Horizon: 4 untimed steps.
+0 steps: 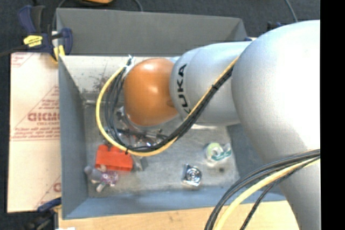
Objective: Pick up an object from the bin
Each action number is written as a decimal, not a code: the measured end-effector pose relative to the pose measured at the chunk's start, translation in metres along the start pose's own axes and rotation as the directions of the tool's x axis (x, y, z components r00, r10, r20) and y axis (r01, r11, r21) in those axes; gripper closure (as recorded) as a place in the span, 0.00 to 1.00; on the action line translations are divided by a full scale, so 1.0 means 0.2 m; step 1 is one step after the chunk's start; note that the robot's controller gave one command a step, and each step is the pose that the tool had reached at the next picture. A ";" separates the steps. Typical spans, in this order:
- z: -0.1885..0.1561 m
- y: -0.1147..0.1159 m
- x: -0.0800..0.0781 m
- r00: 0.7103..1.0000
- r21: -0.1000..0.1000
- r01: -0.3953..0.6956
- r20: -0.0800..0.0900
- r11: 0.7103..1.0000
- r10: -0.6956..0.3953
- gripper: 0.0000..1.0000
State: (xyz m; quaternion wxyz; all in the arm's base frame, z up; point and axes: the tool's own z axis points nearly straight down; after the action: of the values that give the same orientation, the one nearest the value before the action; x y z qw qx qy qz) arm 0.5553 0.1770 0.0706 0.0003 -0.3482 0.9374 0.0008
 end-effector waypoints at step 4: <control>-0.07 0.42 0.05 0.989 0.003 -0.149 0.000 0.989 0.149 1.00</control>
Offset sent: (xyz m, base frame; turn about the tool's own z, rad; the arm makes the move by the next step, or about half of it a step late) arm -0.0412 0.0420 -0.0006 0.1544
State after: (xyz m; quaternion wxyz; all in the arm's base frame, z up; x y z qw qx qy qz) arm 0.4927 0.2336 0.0854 0.0007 -0.2770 0.9609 -0.0007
